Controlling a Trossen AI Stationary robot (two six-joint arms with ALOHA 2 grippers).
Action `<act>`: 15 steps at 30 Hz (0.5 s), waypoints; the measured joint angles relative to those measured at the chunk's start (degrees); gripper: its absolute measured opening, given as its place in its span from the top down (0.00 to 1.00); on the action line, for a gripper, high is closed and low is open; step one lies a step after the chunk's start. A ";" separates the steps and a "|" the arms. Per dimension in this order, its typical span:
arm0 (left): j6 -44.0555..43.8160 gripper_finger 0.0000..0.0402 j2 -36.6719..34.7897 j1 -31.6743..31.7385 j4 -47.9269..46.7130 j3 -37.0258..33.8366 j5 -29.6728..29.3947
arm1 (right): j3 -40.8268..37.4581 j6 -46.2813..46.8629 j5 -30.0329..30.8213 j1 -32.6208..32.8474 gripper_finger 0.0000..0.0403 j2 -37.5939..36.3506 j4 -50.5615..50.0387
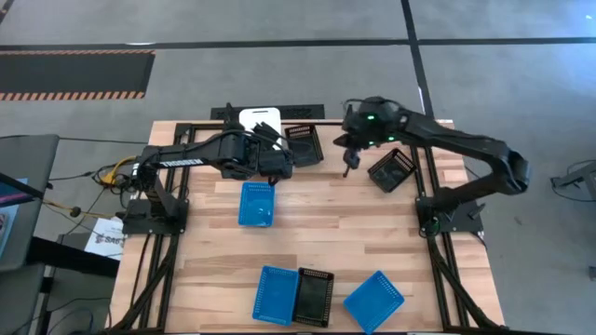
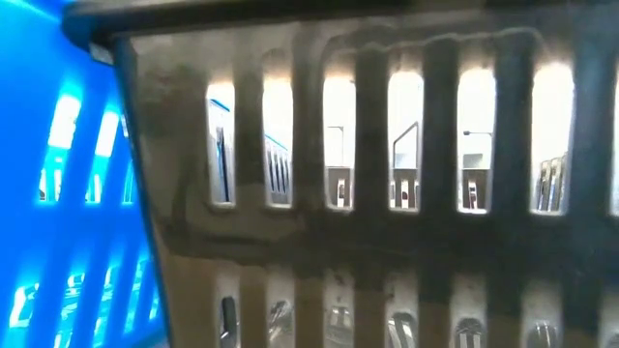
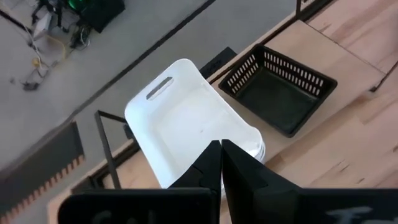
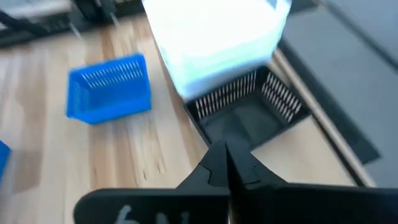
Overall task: Stack baskets on shelf by color
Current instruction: Stack the top black bin on top of the black bin on the shelf
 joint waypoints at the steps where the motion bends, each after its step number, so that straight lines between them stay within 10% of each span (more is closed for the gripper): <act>1: -1.09 1.00 0.00 0.08 0.00 0.00 0.54 | 0.00 0.03 0.00 0.03 1.00 -1.81 -0.03; 15: -4.41 1.00 1.64 0.35 0.38 -0.03 4.56 | 0.11 4.36 0.21 1.29 1.00 -21.88 -12.68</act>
